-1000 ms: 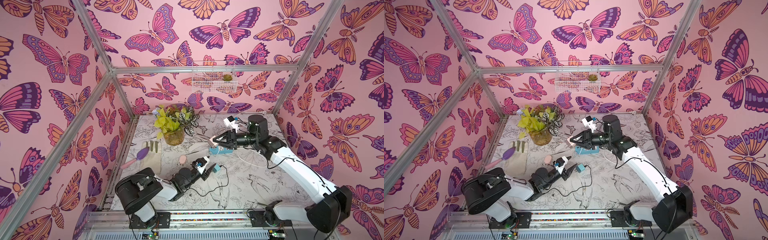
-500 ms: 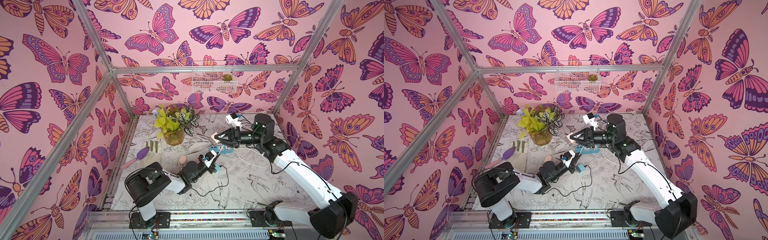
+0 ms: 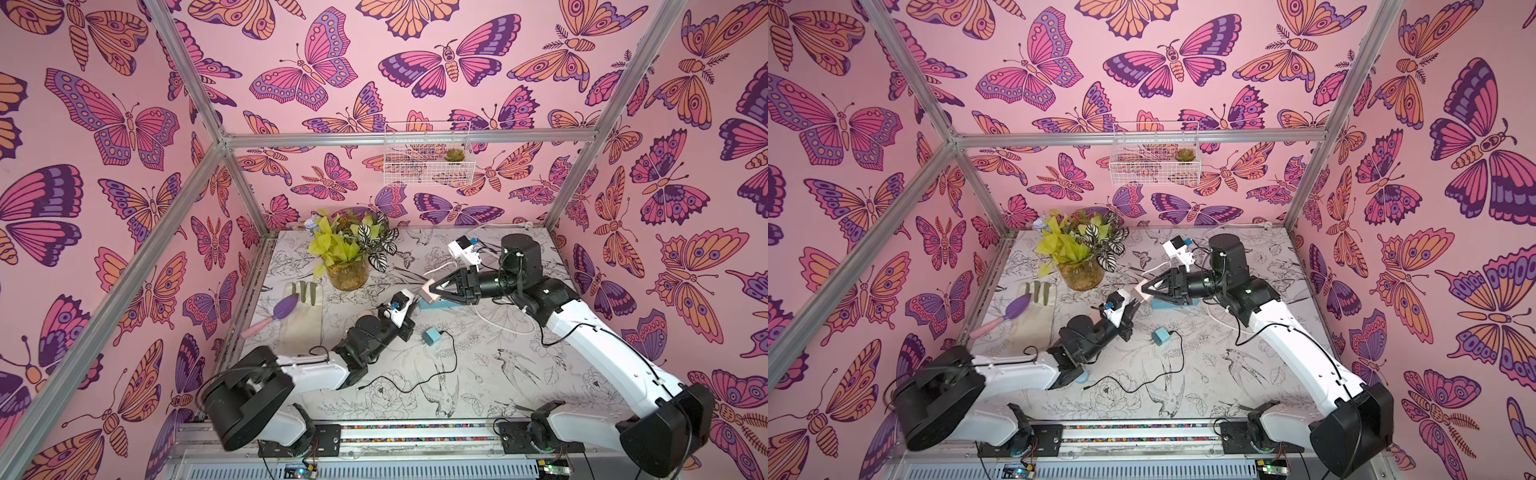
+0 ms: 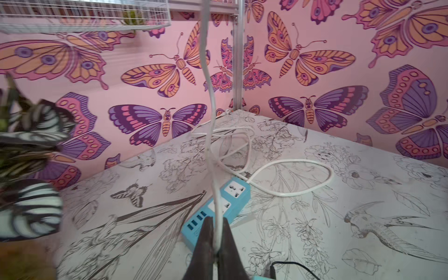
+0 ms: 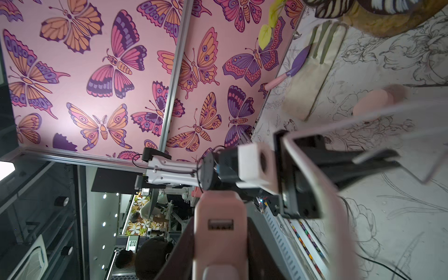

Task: Charge the bluetooth headset
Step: Adjust the charging cable at the plug.

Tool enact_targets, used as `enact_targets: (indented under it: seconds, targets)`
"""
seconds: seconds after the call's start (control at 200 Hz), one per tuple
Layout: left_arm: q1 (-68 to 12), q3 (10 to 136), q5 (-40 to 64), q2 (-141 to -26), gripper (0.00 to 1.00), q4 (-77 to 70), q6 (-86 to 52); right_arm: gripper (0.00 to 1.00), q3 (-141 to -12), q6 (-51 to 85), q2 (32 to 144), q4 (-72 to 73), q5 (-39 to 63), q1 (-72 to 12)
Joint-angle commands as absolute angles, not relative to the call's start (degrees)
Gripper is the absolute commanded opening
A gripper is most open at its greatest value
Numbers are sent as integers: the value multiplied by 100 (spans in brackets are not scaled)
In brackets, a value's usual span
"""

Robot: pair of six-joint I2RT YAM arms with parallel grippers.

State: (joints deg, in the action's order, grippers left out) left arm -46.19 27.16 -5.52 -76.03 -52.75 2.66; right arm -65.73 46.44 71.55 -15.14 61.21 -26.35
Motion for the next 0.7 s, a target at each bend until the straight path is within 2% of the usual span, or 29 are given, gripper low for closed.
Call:
enact_targets:
  seconds: [0.0,0.105,0.341,0.516,0.697]
  targets:
    - [-4218,2923,-824,-6669,0,-3215,-175,14,-6776,3050,7060,-2858,5795,-2716]
    - [-3906,3168,-667,-5960,0,-2066,-294,14,-6885,2233,7040,-3535,5068,-2838]
    - [-3732,3846,-261,-5366,0,-134,-450,12,-6695,693,7303,-3446,3194,-2865]
    - [-3677,4219,97,-5428,0,659,-725,11,-6605,-460,7695,-3003,2500,-2856]
    - [-3681,4290,1098,-5590,0,817,-696,13,-6645,-1808,8097,-2919,1960,-2856]
